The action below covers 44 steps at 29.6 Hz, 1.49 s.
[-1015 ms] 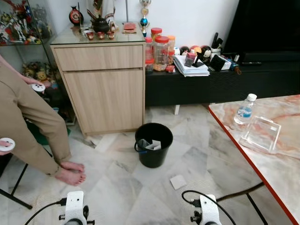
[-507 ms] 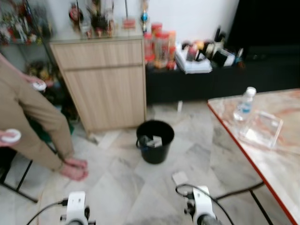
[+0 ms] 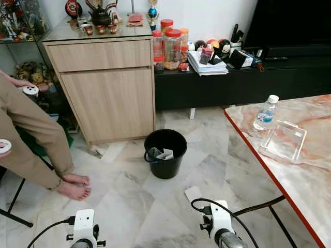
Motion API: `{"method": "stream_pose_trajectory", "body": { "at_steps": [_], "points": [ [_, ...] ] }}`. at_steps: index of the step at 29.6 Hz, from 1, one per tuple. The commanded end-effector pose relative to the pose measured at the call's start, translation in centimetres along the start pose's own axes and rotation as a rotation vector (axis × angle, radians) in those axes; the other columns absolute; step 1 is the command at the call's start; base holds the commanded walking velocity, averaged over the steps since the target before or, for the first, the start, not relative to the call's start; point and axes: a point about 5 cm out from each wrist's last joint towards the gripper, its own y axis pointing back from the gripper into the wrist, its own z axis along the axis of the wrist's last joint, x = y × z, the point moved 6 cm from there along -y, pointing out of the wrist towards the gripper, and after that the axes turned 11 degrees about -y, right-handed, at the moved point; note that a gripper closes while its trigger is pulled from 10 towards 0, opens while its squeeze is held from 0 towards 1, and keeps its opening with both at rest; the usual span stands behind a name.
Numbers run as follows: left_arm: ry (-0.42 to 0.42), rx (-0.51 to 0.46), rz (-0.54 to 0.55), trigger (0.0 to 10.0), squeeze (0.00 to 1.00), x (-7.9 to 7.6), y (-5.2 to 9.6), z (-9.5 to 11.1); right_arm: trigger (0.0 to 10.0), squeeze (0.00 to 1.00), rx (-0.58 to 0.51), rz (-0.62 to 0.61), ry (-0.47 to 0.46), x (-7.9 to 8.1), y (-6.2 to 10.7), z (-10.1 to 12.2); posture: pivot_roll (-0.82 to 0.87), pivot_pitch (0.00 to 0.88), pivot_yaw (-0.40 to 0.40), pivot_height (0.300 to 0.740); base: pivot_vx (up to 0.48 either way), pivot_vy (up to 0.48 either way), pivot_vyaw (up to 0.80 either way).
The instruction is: Picking trash to rubbish bin
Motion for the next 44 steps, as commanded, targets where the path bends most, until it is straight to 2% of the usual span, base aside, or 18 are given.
{"method": "stream_pose_trajectory", "body": {
  "at_steps": [1, 2, 3, 5, 6, 9, 11, 12, 14, 18, 21, 24, 27, 31, 32, 34, 37, 44],
  "points": [
    [-0.029, -0.052, 0.035, 10.0, 0.0, 0.9, -0.1, 1.2, 10.0, 0.0, -0.077, 0.047, 0.022, 1.2, -0.4, 2.5, 0.05, 0.0, -0.025, 0.74, 0.0, 0.0, 0.0],
    [-0.047, -0.1, 0.049, 10.0, 0.0, 1.2, -0.3, 2.4, 10.0, 0.0, -0.118, 0.073, 0.026, 1.9, -0.5, 3.7, 0.06, 0.0, -0.025, 0.74, 0.0, 0.0, 0.0],
    [-0.047, -0.1, 0.049, 10.0, 0.0, 1.2, -0.3, 2.4, 10.0, 0.0, -0.118, 0.073, 0.026, 1.9, -0.5, 3.7, 0.06, 0.0, -0.025, 0.74, 0.0, 0.0, 0.0],
    [-0.078, -0.164, 0.061, 10.0, 0.0, 1.5, -0.4, 4.0, 10.0, 0.0, -0.163, 0.111, 0.028, 2.8, -0.6, 5.2, 0.06, 0.0, -0.025, 0.74, 0.0, 0.0, 0.0],
    [-0.09, -0.219, 0.075, 10.0, 0.0, 1.7, -0.4, 5.4, 10.0, 0.0, -0.199, 0.147, 0.033, 3.6, -0.6, 6.5, 0.06, 0.0, -0.025, 0.74, 0.0, 0.0, 0.0],
    [-0.093, -0.268, 0.091, 10.0, 0.0, 2.0, -0.4, 6.8, 10.0, 0.0, -0.233, 0.179, 0.035, 4.4, -0.6, 7.6, 0.05, 0.0, -0.027, 0.74, 0.0, 0.0, 0.0],
    [-0.068, -0.342, 0.118, 10.0, 0.0, 2.5, -0.3, 8.9, 10.0, 0.0, -0.293, 0.204, 0.005, 5.2, -0.5, 9.6, 0.05, 0.0, -0.026, 0.74, 0.0, 0.0, 0.0],
    [-0.06, -0.402, 0.132, 10.0, 0.0, 2.7, -0.3, 10.7, 10.0, 0.0, -0.349, 0.22, -0.033, 5.7, -0.3, 11.5, 0.05, 0.0, -0.025, 0.74, 0.0, 0.0, 0.0],
    [-0.056, -0.426, 0.138, 10.0, 0.0, 2.7, -0.2, 11.5, 10.0, 0.0, -0.372, 0.226, -0.045, 5.9, -0.2, 12.2, 0.05, 0.0, -0.025, 0.74, 0.0, 0.0, 0.0],
    [-0.056, -0.549, 0.13, 10.0, 0.0, 1.9, 0.1, 15.7, 10.0, 0.0, -0.47, 0.251, -0.068, 7.1, 0.3, 15.6, 0.04, 0.0, -0.021, 0.74, 0.0, 0.0, 0.0],
    [-0.059, -0.572, 0.123, 10.0, 0.0, 1.5, 0.2, 16.5, 10.0, 0.0, -0.49, 0.254, -0.076, 7.3, 0.4, 16.3, 0.03, 0.0, -0.018, 0.74, 0.0, 0.0, 0.0],
    [-0.086, -0.636, 0.062, 10.0, 0.0, -0.5, 0.4, 19.0, 10.0, 0.0, -0.545, 0.248, -0.085, 7.5, 0.8, 18.2, 0.02, 0.0, -0.02, 0.74, 0.0, 0.0, 0.0],
    [-0.099, -0.651, 0.013, 10.0, 0.0, -2.0, 0.4, 19.9, 10.0, 0.0, -0.55, 0.208, -0.071, 6.6, 0.7, 18.5, 0.03, 0.0, -0.019, 0.74, 0.0, 0.0, 0.0],
    [-0.104, -0.653, 0.008, 10.0, 0.0, -2.2, 0.4, 20.0, 10.0, 0.0, -0.549, 0.202, -0.071, 6.5, 0.7, 18.6, 0.03, 0.0, -0.019, 0.74, 0.0, 0.0, 0.0],
    [-0.121, -0.668, -0.023, 10.0, 0.0, -3.2, 0.5, 20.5, 10.0, 0.0, -0.56, 0.164, -0.07, 5.2, 0.8, 19.0, 0.03, 0.0, -0.023, 0.74, 0.0, 0.0, 0.0],
    [-0.129, -0.676, -0.035, 10.0, 0.0, -3.6, 0.6, 20.7, 10.0, 0.0, -0.566, 0.144, -0.076, 4.4, 0.8, 19.3, 0.03, 0.0, -0.025, 0.74, 0.0, 0.0, 0.0],
    [-0.128, -0.671, -0.006, 10.0, 0.0, -2.5, 0.5, 20.7, 10.0, 0.0, -0.58, 0.126, -0.079, 3.3, 1.0, 19.9, 0.03, 0.0, -0.028, 0.74, 0.0, 0.0, 0.0],
    [-0.112, -0.644, 0.047, 10.0, 0.0, -0.6, 0.2, 19.9, 10.0, 0.0, -0.571, 0.141, -0.064, 4.0, 0.9, 19.3, 0.03, 0.0, -0.033, 0.74, 0.0, 0.0, 0.0]
  ]
}}
